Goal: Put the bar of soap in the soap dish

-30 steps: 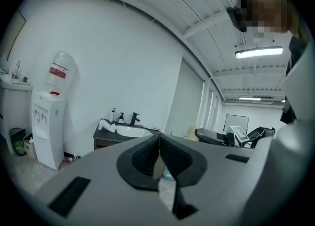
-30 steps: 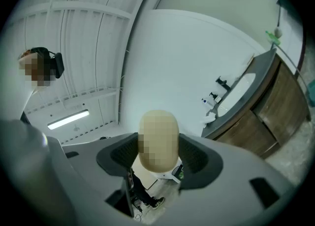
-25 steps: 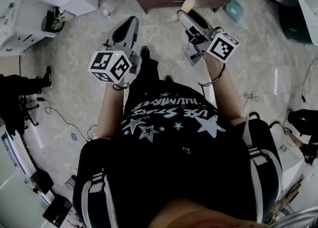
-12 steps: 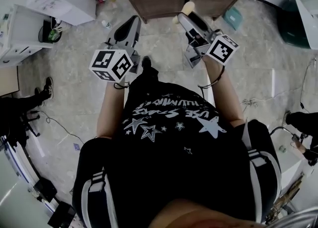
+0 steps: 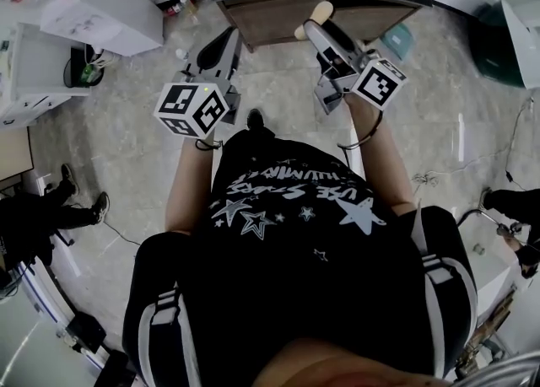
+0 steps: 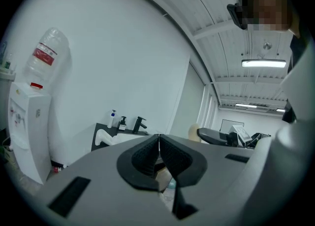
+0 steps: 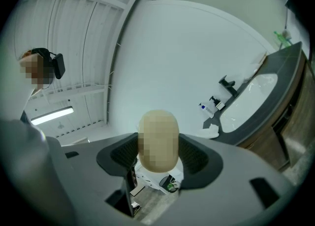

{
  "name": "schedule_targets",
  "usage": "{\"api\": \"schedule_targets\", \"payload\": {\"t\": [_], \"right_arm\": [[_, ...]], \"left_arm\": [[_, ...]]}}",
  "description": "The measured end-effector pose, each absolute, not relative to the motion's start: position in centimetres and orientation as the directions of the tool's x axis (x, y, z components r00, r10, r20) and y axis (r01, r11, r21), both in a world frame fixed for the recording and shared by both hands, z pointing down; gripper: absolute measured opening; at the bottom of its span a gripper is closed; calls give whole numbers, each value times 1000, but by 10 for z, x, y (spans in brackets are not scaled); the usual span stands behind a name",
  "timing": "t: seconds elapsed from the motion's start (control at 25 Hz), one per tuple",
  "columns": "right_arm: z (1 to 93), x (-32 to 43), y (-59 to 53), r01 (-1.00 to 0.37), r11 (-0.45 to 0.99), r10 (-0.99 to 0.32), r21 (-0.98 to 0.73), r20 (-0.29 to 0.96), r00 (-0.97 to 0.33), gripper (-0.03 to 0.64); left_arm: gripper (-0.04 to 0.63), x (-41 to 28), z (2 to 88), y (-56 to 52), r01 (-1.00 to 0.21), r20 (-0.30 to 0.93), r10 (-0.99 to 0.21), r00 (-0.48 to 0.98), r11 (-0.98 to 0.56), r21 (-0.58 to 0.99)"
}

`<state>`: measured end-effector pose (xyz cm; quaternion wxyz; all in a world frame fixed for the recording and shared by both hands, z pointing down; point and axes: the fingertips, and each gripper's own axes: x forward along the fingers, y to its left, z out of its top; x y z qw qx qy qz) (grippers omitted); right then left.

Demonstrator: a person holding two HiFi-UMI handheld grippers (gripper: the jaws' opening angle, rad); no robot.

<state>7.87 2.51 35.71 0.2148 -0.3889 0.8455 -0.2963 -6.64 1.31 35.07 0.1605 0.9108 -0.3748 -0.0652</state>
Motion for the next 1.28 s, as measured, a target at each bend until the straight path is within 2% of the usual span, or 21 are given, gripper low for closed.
{"api": "schedule_targets", "payload": {"t": [0.56, 0.88, 1.28], "right_arm": [[343, 54, -18, -545, 499, -805, -674, -128, -579, 265], [360, 34, -46, -573, 461, -818, -678, -75, -570, 265], [361, 16, -108, -529, 514, -780, -675, -112, -616, 265]], "left_arm": [[12, -86, 340, -38, -621, -7, -671, 741, -689, 375], [13, -113, 356, -74, -614, 5, -667, 745, -682, 397], [12, -118, 362, -113, -636, 22, -678, 734, -677, 371]]}}
